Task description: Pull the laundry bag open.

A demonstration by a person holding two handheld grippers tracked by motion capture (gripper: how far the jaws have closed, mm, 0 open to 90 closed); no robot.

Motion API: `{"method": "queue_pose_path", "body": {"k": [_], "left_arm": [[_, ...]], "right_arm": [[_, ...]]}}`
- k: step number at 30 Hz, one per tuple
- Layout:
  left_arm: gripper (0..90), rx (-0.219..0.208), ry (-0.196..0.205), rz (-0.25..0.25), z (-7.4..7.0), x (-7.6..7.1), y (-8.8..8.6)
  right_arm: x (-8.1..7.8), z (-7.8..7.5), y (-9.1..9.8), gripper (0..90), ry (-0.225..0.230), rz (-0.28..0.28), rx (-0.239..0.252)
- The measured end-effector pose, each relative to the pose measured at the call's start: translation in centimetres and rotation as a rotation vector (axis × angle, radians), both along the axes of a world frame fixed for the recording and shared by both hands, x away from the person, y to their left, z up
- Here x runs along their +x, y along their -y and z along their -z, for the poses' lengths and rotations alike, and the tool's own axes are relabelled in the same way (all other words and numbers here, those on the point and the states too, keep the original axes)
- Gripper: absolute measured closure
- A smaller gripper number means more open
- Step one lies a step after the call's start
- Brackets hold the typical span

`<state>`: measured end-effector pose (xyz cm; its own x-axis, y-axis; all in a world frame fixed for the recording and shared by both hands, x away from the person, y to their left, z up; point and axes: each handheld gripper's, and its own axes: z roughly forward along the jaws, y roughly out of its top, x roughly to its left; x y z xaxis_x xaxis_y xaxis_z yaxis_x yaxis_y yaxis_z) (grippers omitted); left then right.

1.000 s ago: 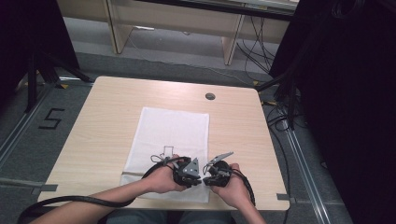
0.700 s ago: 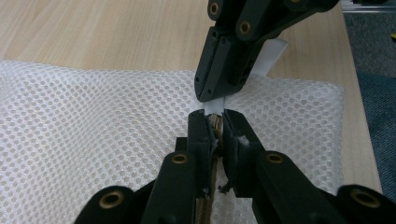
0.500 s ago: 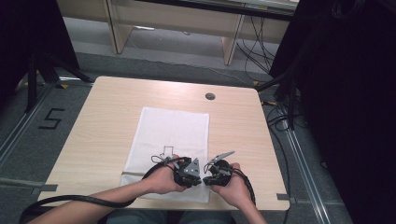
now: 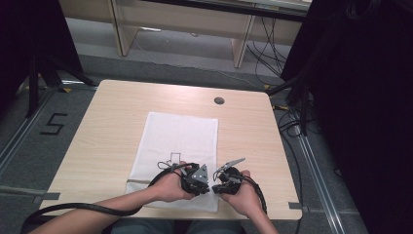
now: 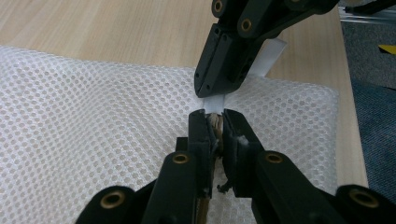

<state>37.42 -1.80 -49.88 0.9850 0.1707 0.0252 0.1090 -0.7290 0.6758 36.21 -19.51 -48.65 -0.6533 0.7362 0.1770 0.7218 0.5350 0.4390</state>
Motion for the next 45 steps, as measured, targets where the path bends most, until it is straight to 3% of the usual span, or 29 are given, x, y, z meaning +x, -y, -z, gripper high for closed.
{"method": "queue_pose_path", "body": {"k": [7,9,12,14,16,17,22,26,27,34,38,40,42,45], "left_arm": [[82.0,0.004,-0.005,-0.001,-0.11,-0.01,0.06],[82.0,0.008,0.003,0.009,-0.21,0.04,0.06],[82.0,0.009,0.010,0.007,-0.29,-0.03,0.07],[82.0,0.009,0.000,0.006,-0.36,-0.08,0.08],[82.0,0.011,0.001,0.008,-0.42,-0.10,0.13],[82.0,0.022,0.016,0.017,-0.54,-0.07,0.13],[82.0,-0.004,-0.018,-0.004,-0.42,-0.02,-0.27],[82.0,-0.002,-0.010,0.001,-0.52,-0.01,-0.21],[82.0,-0.001,0.004,0.007,-0.61,-0.01,-0.23],[81.9,-0.003,0.008,0.017,-0.64,0.05,-0.23],[81.9,-0.011,-0.023,-0.018,-0.50,-0.06,-0.28],[82.0,0.002,-0.001,-0.002,-0.62,-0.10,-0.28],[82.0,0.004,-0.017,-0.010,-0.74,-0.11,-0.41],[81.9,0.004,-0.020,-0.012,-0.94,-0.09,-0.57]], "right_arm": [[0.04,-0.07,-0.18,90.0,0.008,-0.011,-0.020],[-0.16,-0.18,-0.25,90.0,-0.016,0.018,-0.027],[-0.16,-0.20,-0.26,90.0,-0.015,0.015,-0.029],[-0.03,-0.07,-0.28,90.0,0.010,-0.011,-0.025],[-0.10,-0.13,-0.35,90.0,0.002,-0.002,-0.032],[0.05,-0.08,-0.35,90.0,0.011,-0.028,-0.032],[-0.06,-0.10,-0.36,90.0,-0.003,-0.003,-0.021],[0.07,-0.06,-0.30,90.0,0.013,-0.022,-0.029],[-0.03,-0.09,-0.35,90.0,0.009,-0.008,-0.032],[0.10,-0.07,-0.21,90.0,-0.002,-0.008,-0.021],[0.13,-0.04,-0.16,90.0,0.007,-0.019,-0.017],[-0.03,-0.18,-0.25,90.0,-0.018,0.010,-0.029],[0.13,-0.06,-0.15,90.0,-0.003,-0.016,-0.017],[-0.06,-0.20,-0.29,90.0,-0.017,0.008,-0.032]]}}
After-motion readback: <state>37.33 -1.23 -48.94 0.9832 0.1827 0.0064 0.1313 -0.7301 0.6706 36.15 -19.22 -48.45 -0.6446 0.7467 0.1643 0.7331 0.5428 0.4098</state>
